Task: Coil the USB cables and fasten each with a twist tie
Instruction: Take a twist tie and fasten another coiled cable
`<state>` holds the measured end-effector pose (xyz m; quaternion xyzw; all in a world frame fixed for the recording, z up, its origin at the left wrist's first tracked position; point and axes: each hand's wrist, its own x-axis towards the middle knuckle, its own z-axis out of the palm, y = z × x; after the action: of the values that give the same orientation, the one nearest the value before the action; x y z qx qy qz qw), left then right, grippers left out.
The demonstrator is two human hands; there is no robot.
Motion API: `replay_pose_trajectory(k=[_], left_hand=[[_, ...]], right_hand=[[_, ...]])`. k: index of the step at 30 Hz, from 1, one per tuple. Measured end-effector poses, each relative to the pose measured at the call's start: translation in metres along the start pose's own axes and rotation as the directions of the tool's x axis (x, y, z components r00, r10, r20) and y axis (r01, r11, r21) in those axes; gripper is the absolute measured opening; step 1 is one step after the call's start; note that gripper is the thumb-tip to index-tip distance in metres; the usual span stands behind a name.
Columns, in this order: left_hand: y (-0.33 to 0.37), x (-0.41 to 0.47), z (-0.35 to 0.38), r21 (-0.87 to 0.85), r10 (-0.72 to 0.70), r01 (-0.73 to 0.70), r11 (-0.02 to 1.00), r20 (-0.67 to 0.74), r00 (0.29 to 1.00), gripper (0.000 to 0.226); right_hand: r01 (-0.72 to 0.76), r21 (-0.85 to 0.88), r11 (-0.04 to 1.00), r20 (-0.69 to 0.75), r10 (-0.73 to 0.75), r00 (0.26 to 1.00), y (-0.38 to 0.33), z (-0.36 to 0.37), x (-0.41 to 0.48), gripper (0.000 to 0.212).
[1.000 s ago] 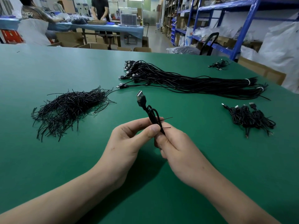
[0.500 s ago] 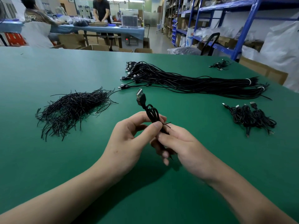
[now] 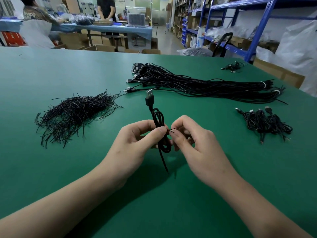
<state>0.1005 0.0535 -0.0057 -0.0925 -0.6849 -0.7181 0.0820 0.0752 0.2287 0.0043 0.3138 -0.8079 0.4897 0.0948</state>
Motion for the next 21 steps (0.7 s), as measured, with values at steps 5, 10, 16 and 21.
replay_pose_trajectory(k=[5, 10, 16, 21], left_hand=[[0.0011, -0.0003, -0.0026, -0.032, -0.034, 0.036, 0.999, 0.067, 0.997, 0.02], [-0.0002, -0.0002, -0.0026, -0.097, -0.04, 0.051, 0.994, 0.112, 0.993, 0.021], [0.0017, -0.0019, -0.0029, -0.203, 0.014, 0.037, 0.978, 0.244, 0.97, 0.02], [0.006, -0.0021, -0.0045, -0.307, 0.036, 0.075, 0.949, 0.341, 0.939, 0.017]], right_hand=[[0.038, -0.007, 0.999, 0.052, -0.038, 0.998, 0.0006, -0.005, 0.0004, 0.016], [-0.054, 0.17, 0.984, 0.097, 0.038, 0.995, 0.0006, -0.0061, 0.0021, 0.019], [-0.352, 0.626, 0.696, 0.271, 0.228, 0.935, -0.0015, -0.0065, 0.0022, 0.019], [-0.429, 0.72, 0.545, 0.345, 0.255, 0.903, -0.0018, -0.0022, 0.0009, 0.019]])
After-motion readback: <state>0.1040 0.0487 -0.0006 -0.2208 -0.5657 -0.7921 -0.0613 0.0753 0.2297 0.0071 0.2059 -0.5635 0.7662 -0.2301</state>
